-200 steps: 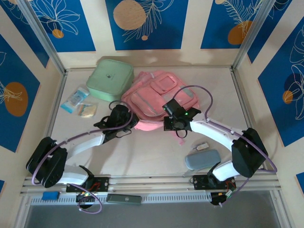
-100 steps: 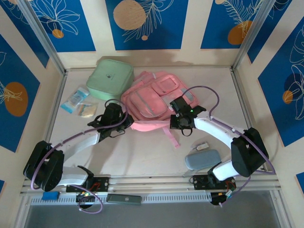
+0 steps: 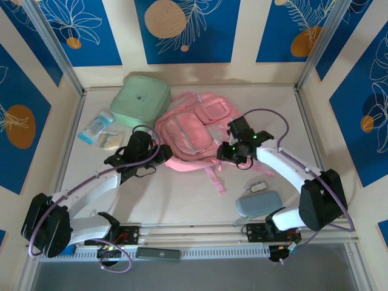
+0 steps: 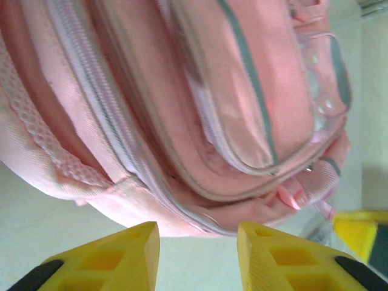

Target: Pack the student bag

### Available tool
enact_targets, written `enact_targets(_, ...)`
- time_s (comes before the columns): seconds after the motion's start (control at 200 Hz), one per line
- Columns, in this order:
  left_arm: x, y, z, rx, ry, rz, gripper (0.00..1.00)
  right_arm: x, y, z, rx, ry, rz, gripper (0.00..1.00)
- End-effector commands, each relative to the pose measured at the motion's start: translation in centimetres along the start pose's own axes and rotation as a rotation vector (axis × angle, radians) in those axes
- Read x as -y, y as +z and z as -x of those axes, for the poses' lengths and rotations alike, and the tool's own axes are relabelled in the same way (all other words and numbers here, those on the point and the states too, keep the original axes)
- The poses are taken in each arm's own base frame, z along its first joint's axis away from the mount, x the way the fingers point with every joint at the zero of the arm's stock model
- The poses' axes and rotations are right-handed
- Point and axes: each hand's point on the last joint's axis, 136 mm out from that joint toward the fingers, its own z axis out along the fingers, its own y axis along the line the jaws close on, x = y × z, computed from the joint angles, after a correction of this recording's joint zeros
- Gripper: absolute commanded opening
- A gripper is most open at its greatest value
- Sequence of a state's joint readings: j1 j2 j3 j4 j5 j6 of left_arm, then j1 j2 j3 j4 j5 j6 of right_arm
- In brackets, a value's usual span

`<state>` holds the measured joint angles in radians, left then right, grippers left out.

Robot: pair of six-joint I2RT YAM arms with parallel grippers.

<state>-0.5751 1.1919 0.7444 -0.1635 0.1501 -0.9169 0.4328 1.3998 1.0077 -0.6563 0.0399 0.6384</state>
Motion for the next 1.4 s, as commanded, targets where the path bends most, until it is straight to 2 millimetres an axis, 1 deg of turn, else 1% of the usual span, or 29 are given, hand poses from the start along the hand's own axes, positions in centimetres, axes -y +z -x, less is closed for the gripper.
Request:
enact_targets(0.0,3.0,0.2,0.4,-0.002,0.069,-0.028,0.39,-0.4,-0.4,2.2,-0.022,0.129,0.073,0.39)
enact_targets(0.07,4.7,1.4,0.0,-0.01,0.098,-0.063,0.4,0.0,0.4,3.7,-0.048,0.211,0.095,0.39)
enact_targets(0.135,5.7,2.9,-0.8,-0.043,0.103,-0.09,0.39,0.2,1.4,4.9,-0.061,0.274,0.112,0.4)
enact_targets(0.255,6.5,5.6,-2.5,-0.104,0.118,-0.104,0.33,1.1,2.5,7.1,-0.021,0.361,0.131,0.43)
enact_targets(0.365,5.4,7.3,-4.2,-0.135,0.132,-0.069,0.29,2.6,3.1,8.5,0.022,0.434,0.105,0.47)
enact_targets(0.415,4.2,8.0,-4.9,-0.151,0.129,-0.037,0.28,3.3,3.6,8.7,0.028,0.464,0.081,0.49)
enact_targets(0.47,3.2,8.5,-5.5,-0.166,0.124,-0.011,0.24,3.6,4.5,8.6,0.015,0.489,0.077,0.51)
enact_targets(0.53,2.0,9.0,-6.1,-0.171,0.113,0.016,0.22,3.7,5.3,8.2,-0.003,0.5,0.067,0.52)
enact_targets(0.585,1.4,9.3,-6.6,-0.172,0.106,0.014,0.2,3.4,5.7,7.8,-0.02,0.5,0.068,0.53)
enact_targets(0.66,0.6,9.5,-7.4,-0.185,0.1,0.033,0.19,3.1,5.8,7.0,-0.032,0.49,0.062,0.56)
enact_targets(0.85,-1.9,9.9,-9.1,-0.22,0.105,0.102,0.16,4.3,5.1,5.0,-0.028,0.524,0.024,0.65)
enact_targets(0.92,-2.5,9.8,-9.3,-0.213,0.106,0.115,0.17,4.5,4.8,4.5,-0.019,0.524,0.015,0.68)
enact_targets(1.0,-3.4,10.0,-9.5,-0.211,0.109,0.144,0.17,4.8,5.0,4.2,-0.025,0.529,0.002,0.7)
enact_targets(1.11,-3.7,10.4,-9.6,-0.214,0.115,0.157,0.17,4.2,5.2,3.7,-0.056,0.523,0.007,0.72)
enact_targets(1.18,-4.0,10.6,-9.5,-0.208,0.118,0.168,0.18,4.0,4.6,3.3,-0.054,0.495,-0.022,0.74)
enact_targets(1.276,-4.2,10.7,-9.4,-0.205,0.132,0.187,0.18,4.3,3.7,2.6,-0.04,0.493,-0.041,0.78)
enact_targets(1.351,-4.4,10.8,-9.2,-0.192,0.137,0.2,0.19,4.6,3.0,2.6,-0.008,0.496,-0.041,0.82)
enact_targets(1.396,-4.5,10.8,-9.1,-0.188,0.145,0.204,0.19,4.9,3.1,2.6,0.001,0.494,-0.055,0.85)
